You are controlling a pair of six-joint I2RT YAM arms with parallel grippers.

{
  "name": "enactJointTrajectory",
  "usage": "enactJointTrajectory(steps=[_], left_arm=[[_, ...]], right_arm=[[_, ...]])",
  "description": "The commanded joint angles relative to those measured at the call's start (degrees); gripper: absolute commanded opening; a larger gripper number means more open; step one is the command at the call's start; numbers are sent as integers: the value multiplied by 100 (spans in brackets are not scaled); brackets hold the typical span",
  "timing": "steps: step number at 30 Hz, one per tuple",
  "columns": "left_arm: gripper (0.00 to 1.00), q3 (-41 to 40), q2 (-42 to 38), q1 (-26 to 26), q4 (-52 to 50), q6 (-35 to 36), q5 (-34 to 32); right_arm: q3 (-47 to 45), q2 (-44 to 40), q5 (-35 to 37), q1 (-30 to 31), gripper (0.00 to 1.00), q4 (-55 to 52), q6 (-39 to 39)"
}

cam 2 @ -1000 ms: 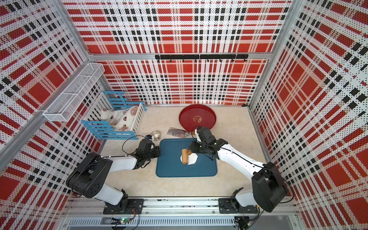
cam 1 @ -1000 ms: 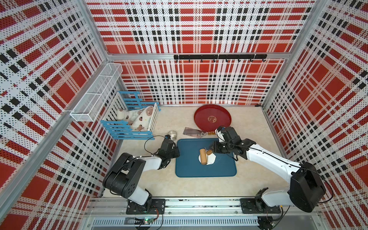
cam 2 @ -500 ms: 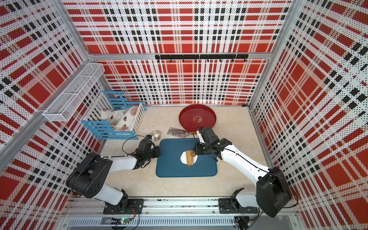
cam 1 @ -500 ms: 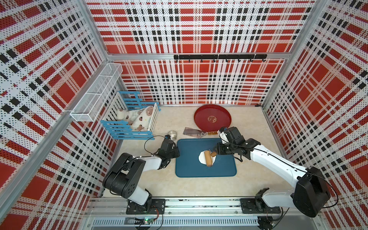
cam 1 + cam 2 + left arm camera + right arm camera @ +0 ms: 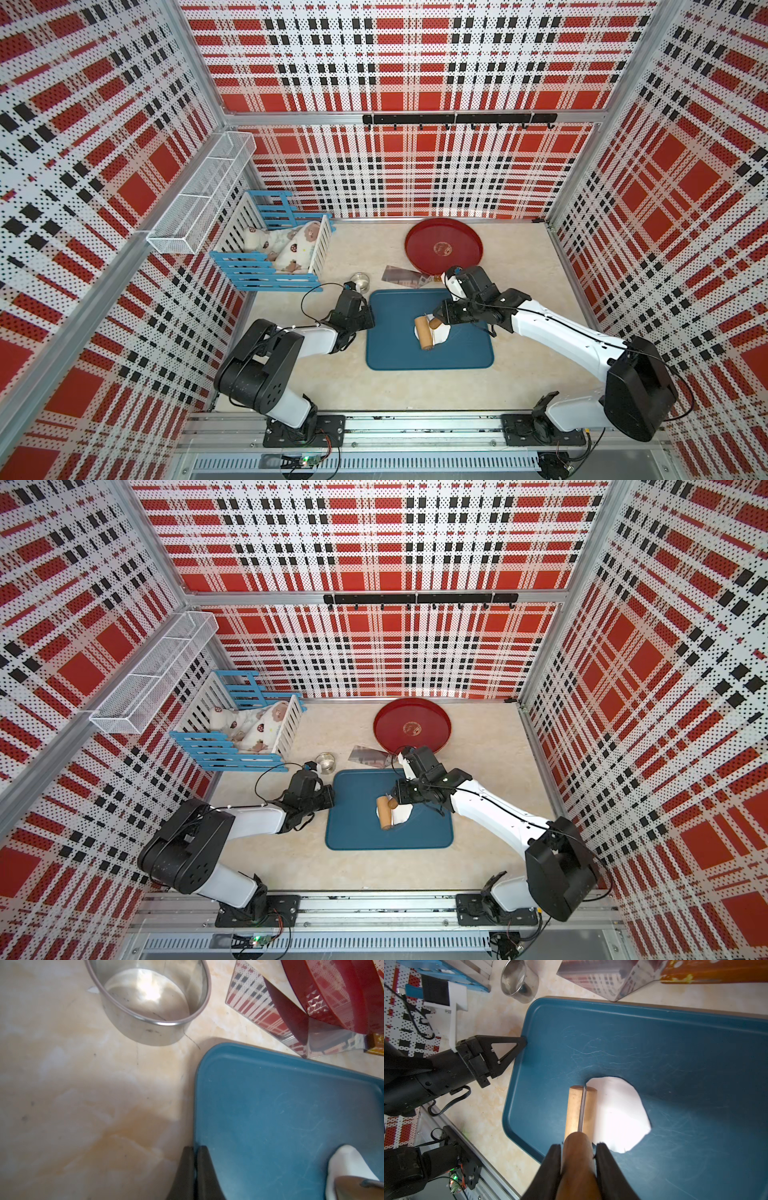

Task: Roll out the dumpling wrappers from the dough
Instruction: Flatten out the dough on the work surface.

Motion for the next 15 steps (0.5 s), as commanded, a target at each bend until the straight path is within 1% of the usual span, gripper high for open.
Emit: enactJointTrajectory(steps=[1,7,15], left_arm=[[0,10,13,-36,-277,-47,130],[0,-17,-13,-36,-288,-46,101],[0,-28,-34,-36,-287,-48,103]], right_arm=[[-315,441,433,109,0,-828,-132],[-253,435,629,109,0,-957,-99],[-132,653,629,127,0,-1064,-79]])
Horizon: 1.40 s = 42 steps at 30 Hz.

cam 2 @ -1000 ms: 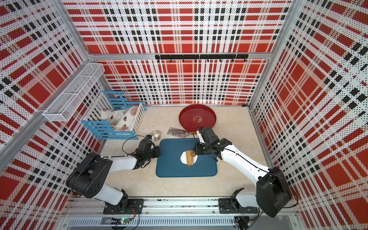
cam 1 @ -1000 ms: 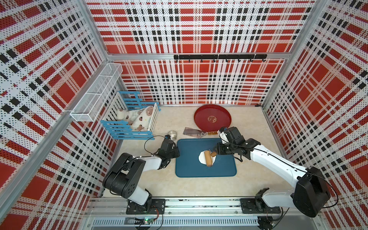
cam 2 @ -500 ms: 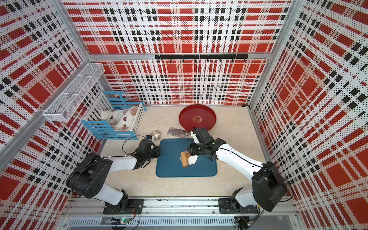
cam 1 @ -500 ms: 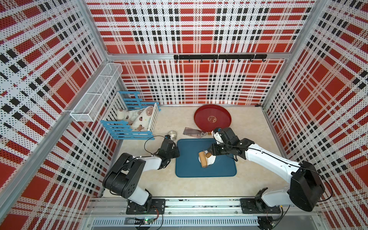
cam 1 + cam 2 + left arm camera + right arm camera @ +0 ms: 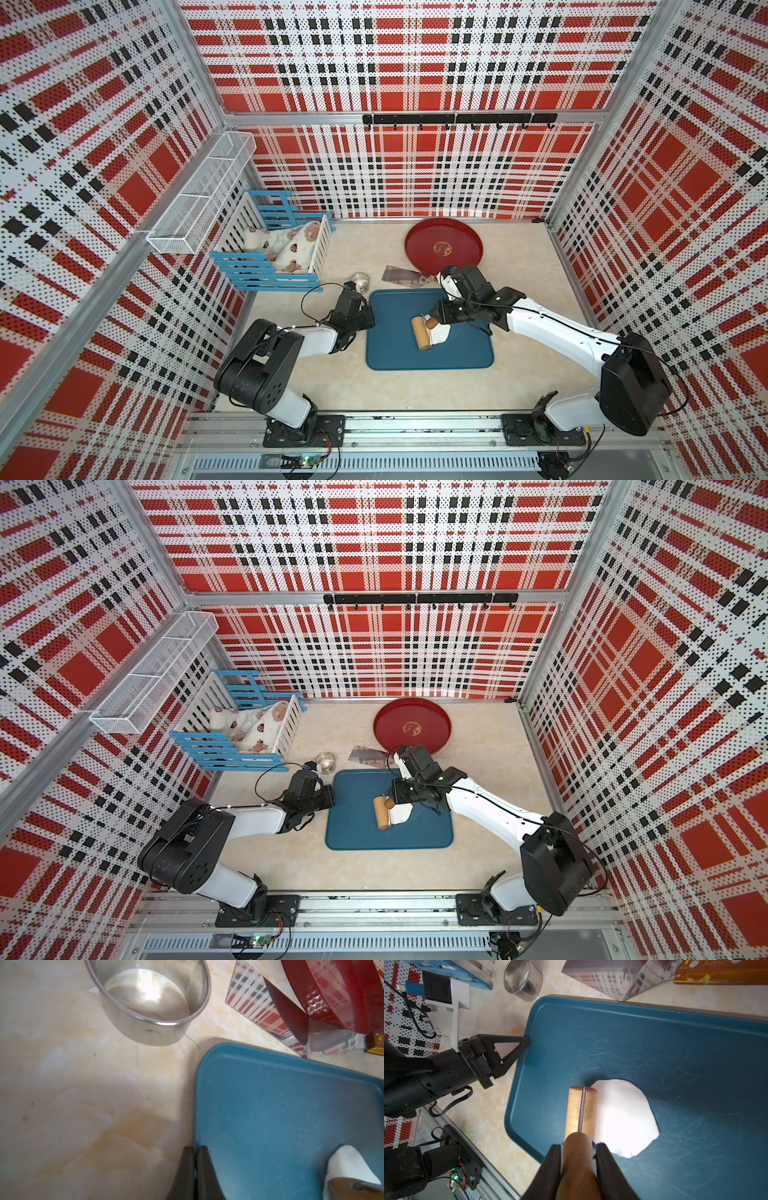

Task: Roll out the dumpling wrappers from the dough
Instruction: Flatten out the dough on the work surface.

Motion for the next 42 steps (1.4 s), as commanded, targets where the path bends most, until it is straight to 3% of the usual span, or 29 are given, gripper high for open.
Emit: enactJointTrajectory(steps=[1,14,25,42], left_arm=[[0,-34,-31,-35,-286,-49,96],[0,-42,-13,-35,-268,-58,90],[0,-72,-5,-29,-243,-52,99],[0,-136,4,-25,-129,-46,151]], right_arm=[[-290,488,602,87,0,-998,-125],[-2,205,683,121,0,-999,-33],[216,-573,240,-861,0,-414,593],[98,318,-436,-967,0,-535,689]])
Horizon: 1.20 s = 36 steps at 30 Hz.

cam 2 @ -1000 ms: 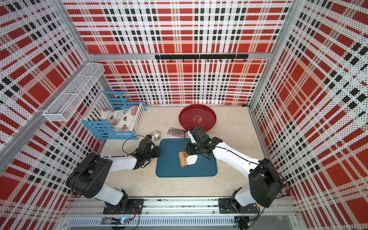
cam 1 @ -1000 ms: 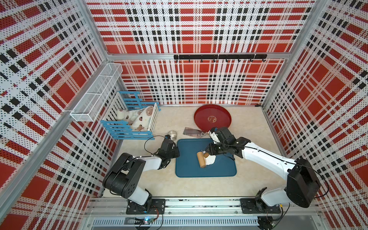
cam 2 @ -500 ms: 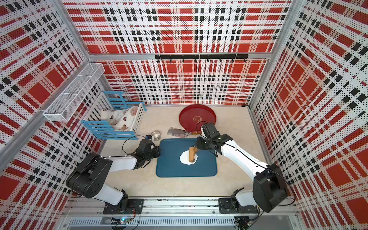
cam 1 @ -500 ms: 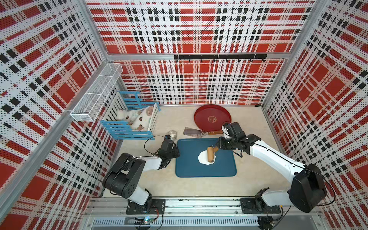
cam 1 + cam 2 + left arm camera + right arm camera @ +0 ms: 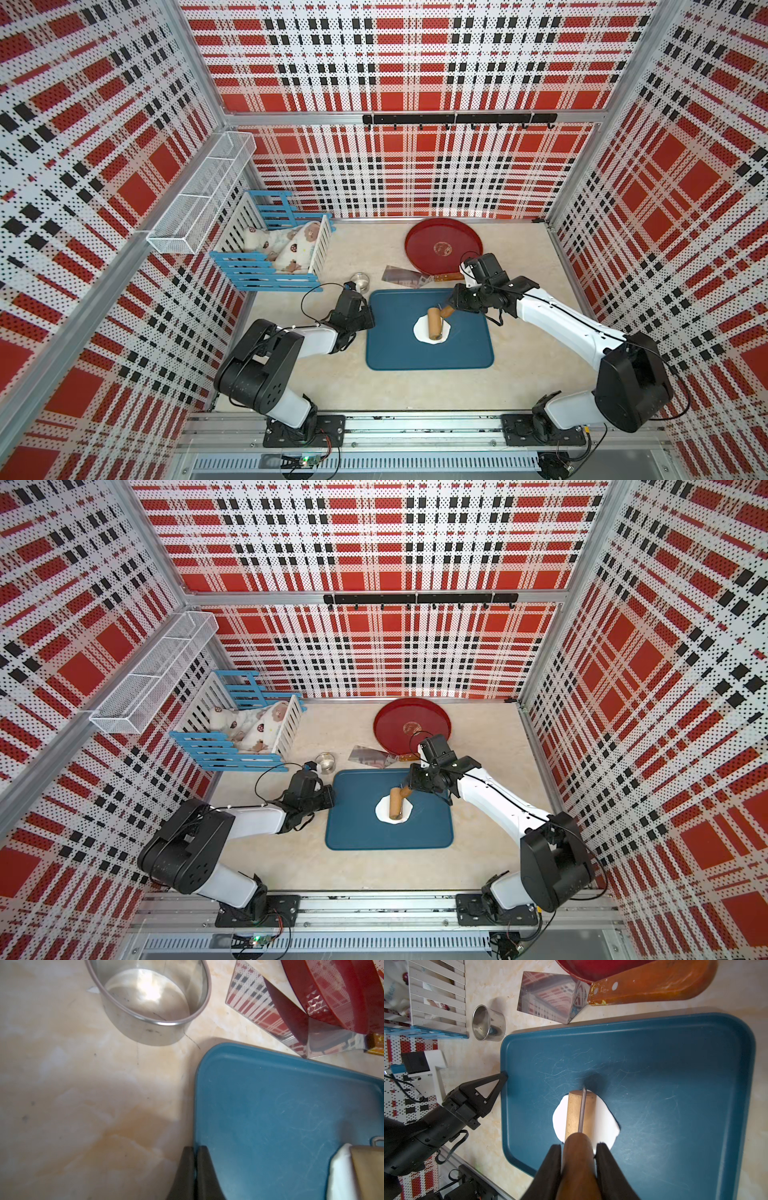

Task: Roll out the dumpling wrappers from the dough
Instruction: Flatten out the dough on the work surface.

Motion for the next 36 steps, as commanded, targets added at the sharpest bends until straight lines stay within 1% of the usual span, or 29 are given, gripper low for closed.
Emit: enactJointTrajectory(steps=[1,6,11,15,20,27,31,34,36], left_arm=[[0,-125,5,-24,-136,-44,161],[0,-137,-56,-24,-123,-60,178],[0,-54,-49,-24,-164,-45,180],[0,-74,-105,-24,-180,-68,169],[0,-83,-128,-16,-214,-85,117],[0,-126,-111,-15,-201,-71,118],[0,-163,-119,2,-185,-63,133],[0,-171,-123,2,-178,-60,138],[0,-153,-128,11,-186,-51,155]], right_arm=[[-191,299,-248,-3,0,-222,-15],[-273,513,-303,102,0,-230,-66],[-73,787,-145,494,0,-386,-191],[-9,873,-91,621,0,-404,-209],[107,646,227,609,0,-376,-210],[479,-61,568,590,0,190,-34],[636,-280,819,515,0,-78,-116],[526,-405,944,485,0,-194,-214],[353,-483,900,493,0,-171,-270]])
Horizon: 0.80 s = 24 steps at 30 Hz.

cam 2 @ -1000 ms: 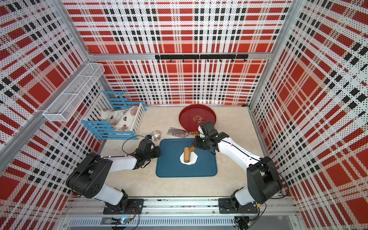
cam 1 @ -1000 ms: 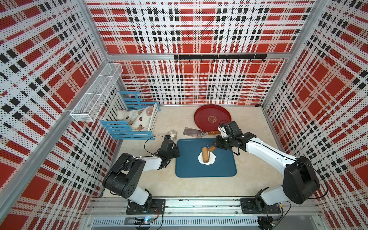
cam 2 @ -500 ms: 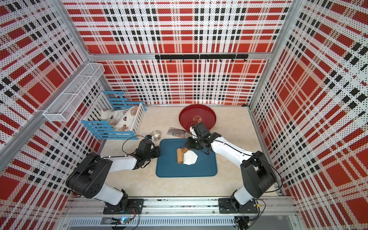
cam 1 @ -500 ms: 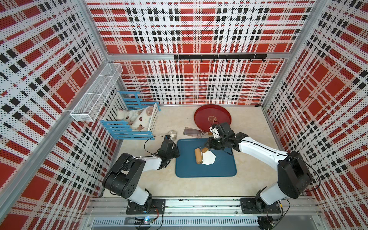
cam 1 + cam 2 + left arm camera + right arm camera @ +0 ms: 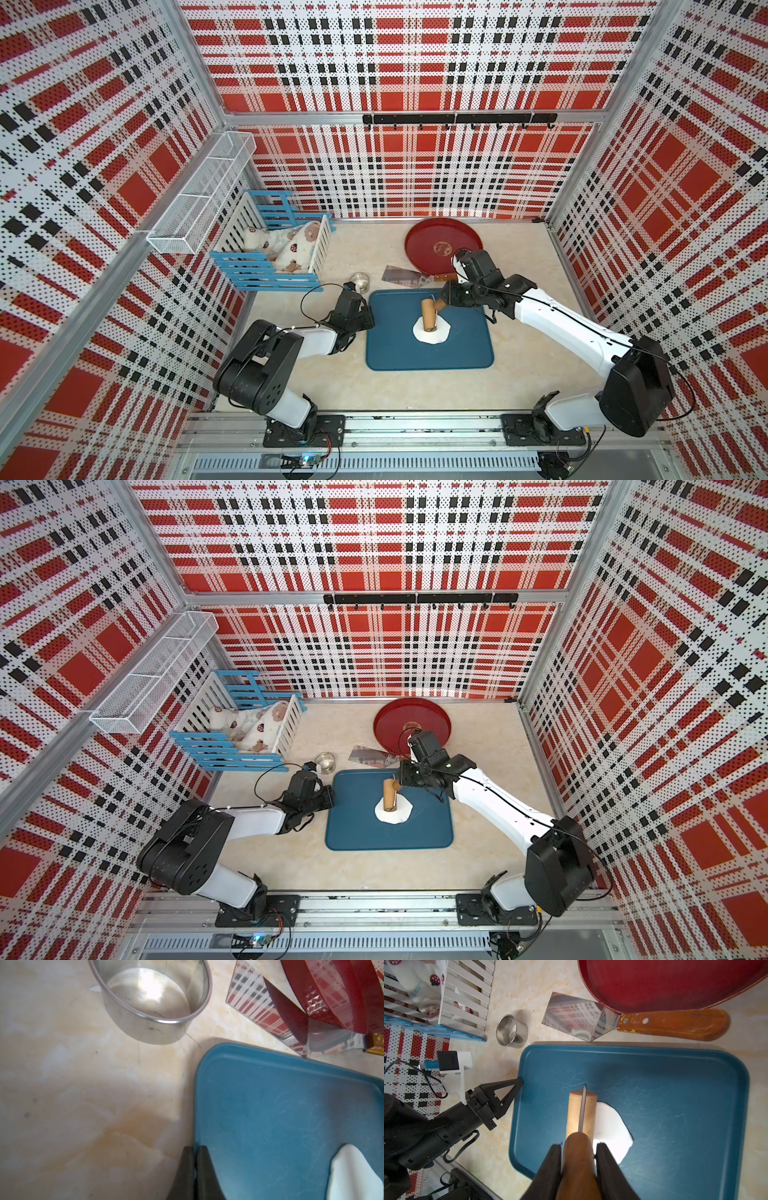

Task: Roll out the dumpling wrappers from the dough
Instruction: Flatten out the dough on the work surface.

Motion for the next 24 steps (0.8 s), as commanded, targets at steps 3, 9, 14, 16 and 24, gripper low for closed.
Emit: enactJointTrajectory(steps=[3,9,14,16,24], left_arm=[[0,-80,-80,17,-222,-25,149],[0,-83,-58,26,-223,-25,150],[0,-81,-47,25,-209,-51,168],[0,-70,-56,19,-219,-61,172],[0,-63,-82,18,-254,-51,158]], right_arm=[[-359,-292,-3,-37,0,-51,-135],[-859,-459,-197,-31,0,-8,-110],[-1108,-440,-85,121,0,91,-144],[-1146,-371,-84,203,0,158,-144],[-1081,-57,-25,382,0,172,-40]])
